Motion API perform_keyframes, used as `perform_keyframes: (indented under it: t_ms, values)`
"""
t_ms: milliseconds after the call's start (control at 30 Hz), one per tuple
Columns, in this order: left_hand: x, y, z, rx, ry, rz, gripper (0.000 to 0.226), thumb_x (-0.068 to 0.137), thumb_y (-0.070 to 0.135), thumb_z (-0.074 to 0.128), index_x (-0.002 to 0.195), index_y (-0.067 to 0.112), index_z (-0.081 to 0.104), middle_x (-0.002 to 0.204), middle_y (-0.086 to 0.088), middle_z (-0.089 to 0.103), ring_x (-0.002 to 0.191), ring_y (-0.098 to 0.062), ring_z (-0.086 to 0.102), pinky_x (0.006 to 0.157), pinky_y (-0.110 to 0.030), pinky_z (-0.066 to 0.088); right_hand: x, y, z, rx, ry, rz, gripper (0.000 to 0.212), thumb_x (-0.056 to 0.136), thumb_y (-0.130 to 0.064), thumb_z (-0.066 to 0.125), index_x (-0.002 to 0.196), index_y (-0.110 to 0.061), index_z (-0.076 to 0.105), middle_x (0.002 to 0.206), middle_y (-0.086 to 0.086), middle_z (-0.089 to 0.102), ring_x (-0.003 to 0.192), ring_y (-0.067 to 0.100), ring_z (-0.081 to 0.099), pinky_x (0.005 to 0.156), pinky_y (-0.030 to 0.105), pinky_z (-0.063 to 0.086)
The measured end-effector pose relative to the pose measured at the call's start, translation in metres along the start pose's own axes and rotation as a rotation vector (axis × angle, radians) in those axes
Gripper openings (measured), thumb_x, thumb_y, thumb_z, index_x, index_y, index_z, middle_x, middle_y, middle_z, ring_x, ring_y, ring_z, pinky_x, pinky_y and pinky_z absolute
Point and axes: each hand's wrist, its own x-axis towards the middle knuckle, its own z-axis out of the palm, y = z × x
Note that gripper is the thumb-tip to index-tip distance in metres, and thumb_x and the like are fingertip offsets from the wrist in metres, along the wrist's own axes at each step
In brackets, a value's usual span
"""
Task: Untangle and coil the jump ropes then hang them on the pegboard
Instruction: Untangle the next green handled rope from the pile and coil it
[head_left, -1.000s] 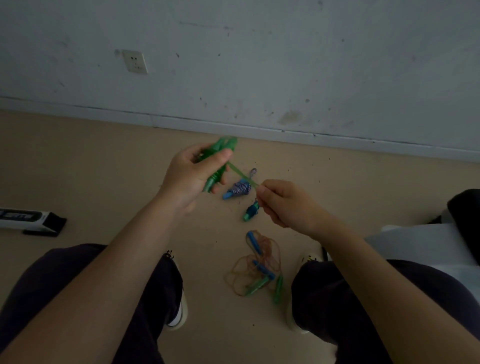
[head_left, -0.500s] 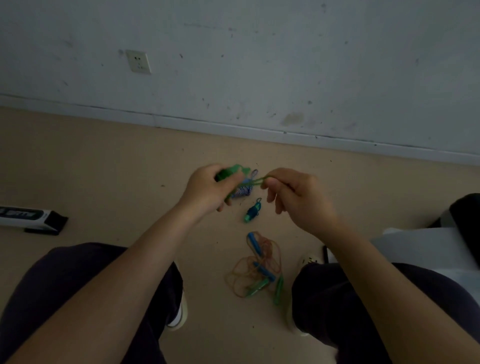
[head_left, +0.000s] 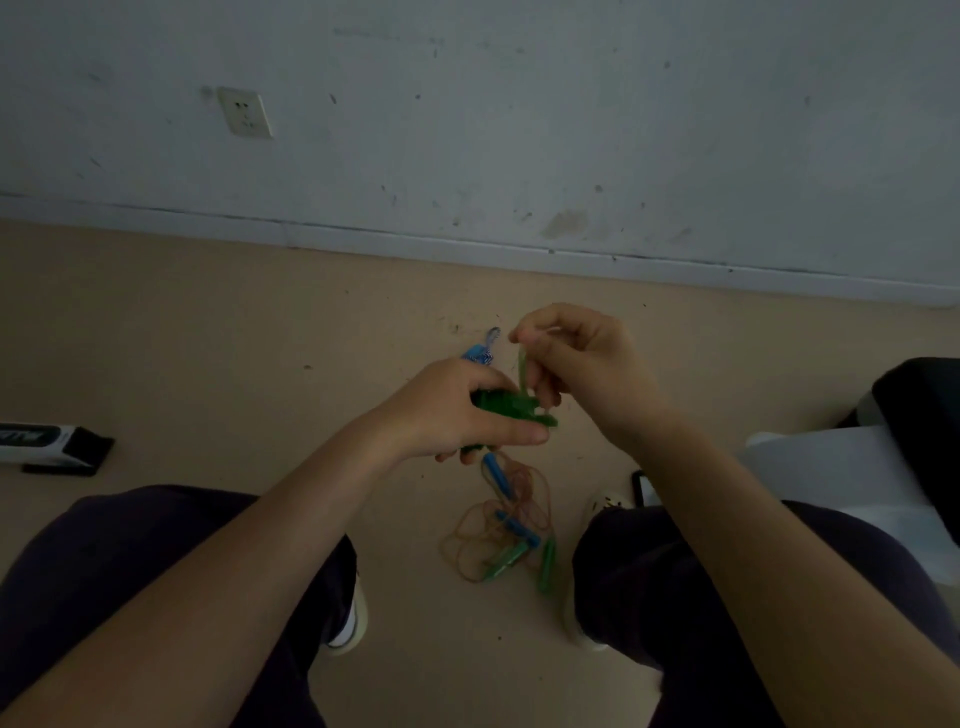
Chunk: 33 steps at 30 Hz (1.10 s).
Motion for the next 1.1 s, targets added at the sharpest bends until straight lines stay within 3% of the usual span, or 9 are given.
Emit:
perform_keyframes:
  t_ms: [100, 167, 333, 433, 567, 633, 700, 833, 1100]
  values:
    - [-0.005, -0.005, 0.038, 0.302, -0.186, 0.014, 0.039, 0.072, 0.066, 0.076, 0.090, 0.031, 0.076, 0.077, 0.010, 0.071, 0.062, -0.002, 0.062, 0.056, -0.024, 0.046, 0.013, -0.012, -0.007, 0.304, -0.008, -0.002, 0.017, 0.100, -0.005, 0.048, 0.092, -0.004, 0.063, 0.112, 0.012, 0.069, 0.090, 0.021, 0.069, 0.072, 0.026, 0.054]
    - [-0.005, -0.005, 0.047, 0.254, -0.184, 0.028, 0.035, 0.082, 0.057, 0.073, 0.098, 0.027, 0.078, 0.084, 0.007, 0.073, 0.067, -0.004, 0.065, 0.060, -0.025, 0.050, 0.017, -0.014, -0.012, 0.310, -0.014, -0.018, 0.017, 0.099, -0.005, 0.049, 0.091, -0.007, 0.064, 0.107, 0.008, 0.069, 0.087, 0.020, 0.068, 0.071, 0.026, 0.053]
    - [-0.003, -0.001, -0.005, -0.093, 0.216, -0.007, 0.029, 0.080, 0.058, 0.073, 0.095, 0.033, 0.076, 0.071, 0.004, 0.074, 0.049, -0.013, 0.061, 0.041, -0.025, 0.042, 0.014, 0.005, -0.020, 0.064, 0.041, 0.112, 0.013, 0.098, -0.019, 0.055, 0.101, -0.010, 0.065, 0.099, 0.009, 0.067, 0.093, 0.023, 0.065, 0.084, 0.034, 0.051]
    - [-0.004, 0.002, -0.010, -0.280, 0.392, 0.066, 0.017, 0.084, 0.046, 0.076, 0.093, 0.032, 0.077, 0.071, -0.004, 0.074, 0.051, -0.019, 0.063, 0.039, -0.026, 0.041, 0.011, 0.010, -0.014, -0.107, -0.119, 0.141, 0.040, 0.090, -0.048, 0.060, 0.113, -0.016, 0.064, 0.110, 0.003, 0.070, 0.106, 0.018, 0.066, 0.097, 0.033, 0.051]
    - [-0.002, 0.008, -0.011, -0.419, 0.435, 0.128, 0.021, 0.082, 0.046, 0.077, 0.092, 0.028, 0.078, 0.065, -0.004, 0.071, 0.052, -0.018, 0.064, 0.038, -0.024, 0.041, 0.001, 0.009, -0.003, -0.152, -0.378, 0.114, 0.024, 0.097, -0.033, 0.057, 0.108, -0.013, 0.065, 0.084, 0.001, 0.071, 0.078, 0.017, 0.068, 0.074, 0.027, 0.056]
    - [-0.003, 0.008, -0.013, -0.481, 0.407, 0.138, 0.024, 0.078, 0.050, 0.080, 0.090, 0.029, 0.077, 0.067, -0.001, 0.071, 0.055, -0.017, 0.065, 0.041, -0.025, 0.043, 0.000, 0.007, -0.003, -0.127, -0.381, 0.167, 0.028, 0.096, -0.033, 0.057, 0.107, -0.008, 0.061, 0.062, -0.001, 0.051, 0.053, 0.012, 0.048, 0.056, 0.029, 0.046]
    - [-0.004, 0.006, -0.017, -0.513, 0.351, 0.142, 0.033, 0.073, 0.049, 0.083, 0.095, 0.026, 0.074, 0.072, -0.001, 0.073, 0.061, -0.017, 0.067, 0.045, -0.028, 0.046, 0.000, 0.006, -0.003, -0.135, -0.374, 0.214, 0.031, 0.096, -0.036, 0.055, 0.102, -0.006, 0.060, 0.058, -0.004, 0.034, 0.050, 0.010, 0.029, 0.047, 0.027, 0.030]
    - [-0.007, 0.001, -0.025, -0.535, 0.280, 0.157, 0.049, 0.069, 0.041, 0.084, 0.109, 0.019, 0.068, 0.084, -0.003, 0.074, 0.072, -0.015, 0.068, 0.053, -0.025, 0.049, 0.003, 0.006, -0.005, -0.170, -0.327, 0.194, 0.028, 0.102, -0.027, 0.048, 0.093, -0.003, 0.058, 0.060, 0.002, 0.031, 0.052, 0.014, 0.025, 0.047, 0.027, 0.024]
    - [0.000, -0.002, -0.020, -0.336, 0.586, 0.099, 0.017, 0.090, 0.022, 0.075, 0.104, 0.017, 0.067, 0.083, -0.007, 0.074, 0.062, -0.014, 0.071, 0.046, -0.021, 0.044, 0.007, 0.008, 0.010, -0.437, -0.246, 0.141, 0.029, 0.104, -0.022, 0.044, 0.078, -0.020, 0.057, 0.051, -0.012, 0.043, 0.045, 0.004, 0.038, 0.048, 0.022, 0.035]
